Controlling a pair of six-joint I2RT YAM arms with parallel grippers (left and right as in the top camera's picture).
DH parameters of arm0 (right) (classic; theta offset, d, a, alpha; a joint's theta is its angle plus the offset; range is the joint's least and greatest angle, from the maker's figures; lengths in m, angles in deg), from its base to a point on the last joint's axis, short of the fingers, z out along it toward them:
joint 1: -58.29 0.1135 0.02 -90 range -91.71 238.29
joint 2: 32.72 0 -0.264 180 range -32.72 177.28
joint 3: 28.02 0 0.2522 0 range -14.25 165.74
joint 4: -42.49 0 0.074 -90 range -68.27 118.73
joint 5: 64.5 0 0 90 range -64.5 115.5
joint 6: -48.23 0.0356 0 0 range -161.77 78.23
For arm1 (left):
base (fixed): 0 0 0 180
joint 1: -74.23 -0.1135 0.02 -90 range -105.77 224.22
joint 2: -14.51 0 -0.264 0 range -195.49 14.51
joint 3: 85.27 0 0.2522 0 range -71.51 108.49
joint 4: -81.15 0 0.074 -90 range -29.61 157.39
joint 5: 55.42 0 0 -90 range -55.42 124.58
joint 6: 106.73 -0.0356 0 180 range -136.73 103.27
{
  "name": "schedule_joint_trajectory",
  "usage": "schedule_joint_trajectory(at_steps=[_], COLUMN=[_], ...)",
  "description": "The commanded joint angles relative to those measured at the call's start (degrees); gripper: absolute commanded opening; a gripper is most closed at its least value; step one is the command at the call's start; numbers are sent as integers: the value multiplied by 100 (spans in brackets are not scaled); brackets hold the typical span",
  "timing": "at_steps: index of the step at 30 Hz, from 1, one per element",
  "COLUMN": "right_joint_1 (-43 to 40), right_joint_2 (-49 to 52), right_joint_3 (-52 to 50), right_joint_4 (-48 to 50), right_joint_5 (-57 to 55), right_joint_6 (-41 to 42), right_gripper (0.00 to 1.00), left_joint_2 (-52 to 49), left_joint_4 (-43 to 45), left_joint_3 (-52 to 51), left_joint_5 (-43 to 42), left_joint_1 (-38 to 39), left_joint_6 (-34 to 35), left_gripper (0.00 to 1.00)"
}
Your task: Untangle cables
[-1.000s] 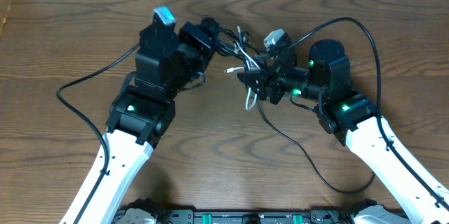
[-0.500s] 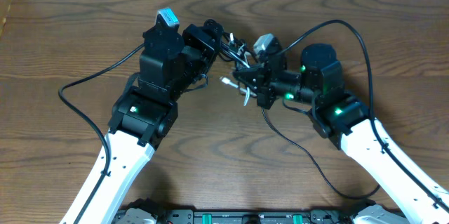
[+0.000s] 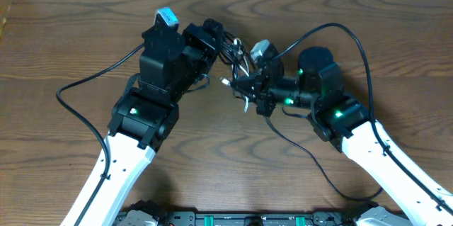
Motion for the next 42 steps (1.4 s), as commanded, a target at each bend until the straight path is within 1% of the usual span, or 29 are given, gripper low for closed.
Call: schedule_joint_trajectory(at_steps=[1,7,15,18,20,23,25,27,29,30,31,32,34,35,38,42], right_joint_1=[96,96,96,92,81,15,-74,-162,-313,-354,-382,-402,-409,-407,-389,-304], right_joint_2=[-17,-17,-17,-17,-17,-20,-20,-20,-20,-20,-24,-28,-28,-28,-28,-28], right_joint_3=[-11,-11,-11,-11,-11,-11,-11,-11,-11,-11,-11,-11,-11,-11,-11,-11], right_joint_4=[-522,-1176,-1318,-1340,-1373,-1325,-1191,-1019,-719,-621,-542,-450,-293,-219,-61,-35], right_joint_5=[254,114,-98,-214,-592,-1189,-1469,-1547,-1556,-1552,-1530,-1451,-1217,-1045,-457,-105], right_joint_6=[-70,-223,-219,-219,-35,520,957,1204,1497,1572,1609,1606,1600,1539,1344,1351], right_gripper=[1,1,1,1,1,2,7,22,43,46,53,56,61,62,62,60], left_joint_2=[48,48,48,48,52,52,52,52,52,52,52,52,52,52,52,46], left_joint_4=[345,533,553,551,549,544,527,509,481,468,466,468,466,466,431,396], left_joint_3=[164,164,164,164,164,164,164,164,164,164,164,164,164,164,164,164], left_joint_5=[101,282,310,457,496,520,566,577,579,579,579,579,577,577,577,584], left_joint_1=[17,15,13,11,-11,-61,-92,-116,-122,-122,-122,-122,-122,-122,-122,-122], left_joint_6=[55,55,52,7,-37,-35,-35,-35,-35,-35,-35,-35,-33,-33,-33,-33], left_gripper=[8,7,7,7,8,7,8,7,8,7,8,7,7,7,7,7])
